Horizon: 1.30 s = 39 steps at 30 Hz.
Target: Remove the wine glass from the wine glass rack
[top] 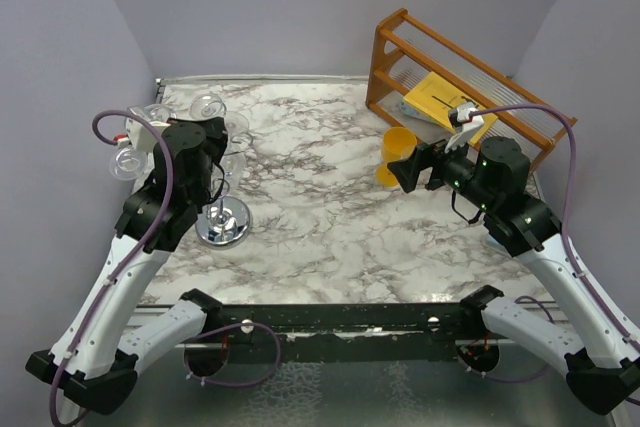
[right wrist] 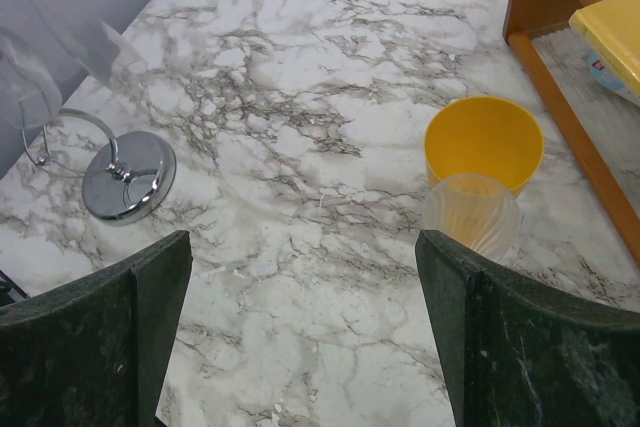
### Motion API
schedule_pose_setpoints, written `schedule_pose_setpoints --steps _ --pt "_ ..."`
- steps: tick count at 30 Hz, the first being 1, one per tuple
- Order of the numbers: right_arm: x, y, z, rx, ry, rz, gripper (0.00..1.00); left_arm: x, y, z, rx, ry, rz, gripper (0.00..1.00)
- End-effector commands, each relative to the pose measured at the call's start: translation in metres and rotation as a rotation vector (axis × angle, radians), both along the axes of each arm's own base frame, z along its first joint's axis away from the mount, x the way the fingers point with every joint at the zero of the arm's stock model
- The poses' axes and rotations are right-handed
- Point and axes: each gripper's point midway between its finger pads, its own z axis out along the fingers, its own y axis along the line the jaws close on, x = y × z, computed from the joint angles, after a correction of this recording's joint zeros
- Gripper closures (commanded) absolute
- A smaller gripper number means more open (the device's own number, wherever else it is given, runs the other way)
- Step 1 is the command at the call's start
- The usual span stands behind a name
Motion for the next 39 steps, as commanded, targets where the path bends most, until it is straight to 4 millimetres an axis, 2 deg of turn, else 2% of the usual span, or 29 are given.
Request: schedule_pose_setpoints --steps 1,7,16,20,26,32,39 --pt "0.001 -0.005 0.011 -0.002 -0.028 -0.020 0.07 0.003 0.003 0.023 -0.057 -0.061 0.033 1.00" --pt "0.000 -0.005 0.013 0.002 -0.030 -0.017 0.07 0.009 -0.010 0.026 -0.053 -0.063 -0.024 1.00" --pt "-0.004 -0.002 0.018 0.023 -0.024 0.001 0.07 0.019 -0.053 0.042 -0.042 -0.080 -0.237 1.00" --pt "-0.006 -0.001 0.019 0.034 -0.018 0.007 0.07 0.019 -0.071 0.041 -0.055 -0.072 -0.323 1.00" --pt "-0.020 0.014 0.019 0.113 0.034 0.088 0.07 0.002 -0.091 0.061 -0.146 -0.155 -0.457 1.00" --pt "-0.036 0.036 0.035 0.230 0.063 0.210 0.07 -0.025 -0.104 0.083 -0.240 -0.261 -0.583 1.00" --pt "-0.057 0.065 0.055 0.406 0.123 0.397 0.07 -0.065 -0.112 0.120 -0.312 -0.417 -0.740 1.00"
